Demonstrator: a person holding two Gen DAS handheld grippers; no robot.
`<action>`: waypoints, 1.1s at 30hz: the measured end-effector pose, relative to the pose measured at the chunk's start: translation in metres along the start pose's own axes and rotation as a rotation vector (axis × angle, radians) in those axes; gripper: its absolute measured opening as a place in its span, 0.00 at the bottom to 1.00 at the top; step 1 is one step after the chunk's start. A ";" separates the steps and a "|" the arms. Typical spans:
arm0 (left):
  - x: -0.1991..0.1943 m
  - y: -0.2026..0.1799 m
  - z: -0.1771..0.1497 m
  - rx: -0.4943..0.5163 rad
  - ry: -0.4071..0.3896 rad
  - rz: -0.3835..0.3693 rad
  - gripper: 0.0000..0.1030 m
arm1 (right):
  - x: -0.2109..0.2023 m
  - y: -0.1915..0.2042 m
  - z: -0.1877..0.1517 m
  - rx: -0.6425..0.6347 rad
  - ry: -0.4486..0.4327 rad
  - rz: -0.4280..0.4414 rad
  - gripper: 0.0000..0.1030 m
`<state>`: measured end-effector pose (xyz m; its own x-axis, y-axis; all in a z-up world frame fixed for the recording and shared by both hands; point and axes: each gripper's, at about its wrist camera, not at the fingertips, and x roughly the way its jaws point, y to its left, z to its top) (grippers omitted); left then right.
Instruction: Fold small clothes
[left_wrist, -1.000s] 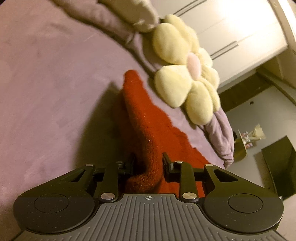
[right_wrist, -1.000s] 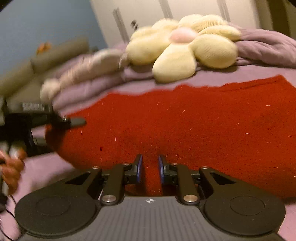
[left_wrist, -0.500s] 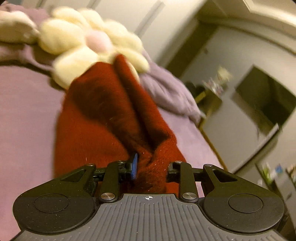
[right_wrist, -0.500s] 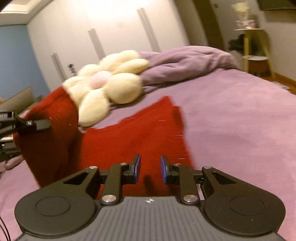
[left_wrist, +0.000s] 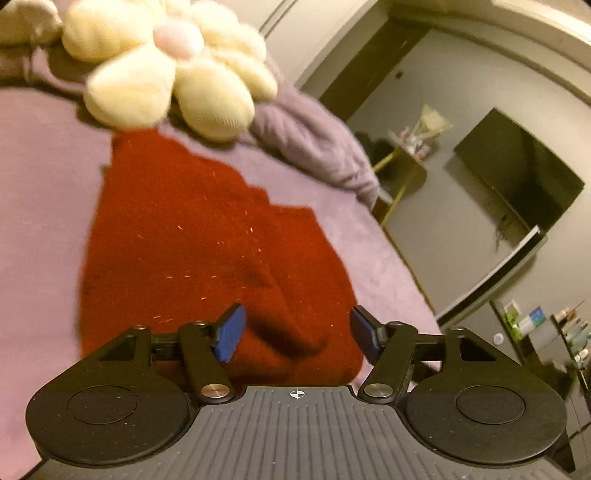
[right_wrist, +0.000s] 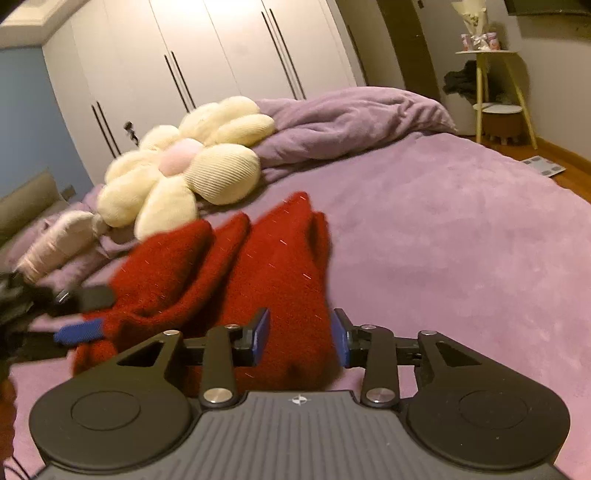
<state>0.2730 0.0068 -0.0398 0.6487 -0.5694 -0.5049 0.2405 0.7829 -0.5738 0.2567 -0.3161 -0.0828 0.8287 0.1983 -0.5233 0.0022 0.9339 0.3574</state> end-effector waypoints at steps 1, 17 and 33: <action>-0.012 0.003 -0.002 -0.001 -0.027 0.021 0.81 | 0.000 0.003 0.005 0.006 -0.002 0.030 0.39; -0.025 0.085 -0.007 -0.233 0.010 0.310 0.88 | 0.114 0.083 0.032 0.083 0.288 0.368 0.20; 0.024 0.057 0.003 -0.153 0.062 0.284 0.92 | 0.084 0.049 0.020 -0.083 0.217 0.192 0.44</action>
<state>0.3043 0.0380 -0.0831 0.6281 -0.3514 -0.6943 -0.0584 0.8684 -0.4924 0.3374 -0.2601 -0.0941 0.6705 0.4240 -0.6088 -0.1956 0.8926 0.4061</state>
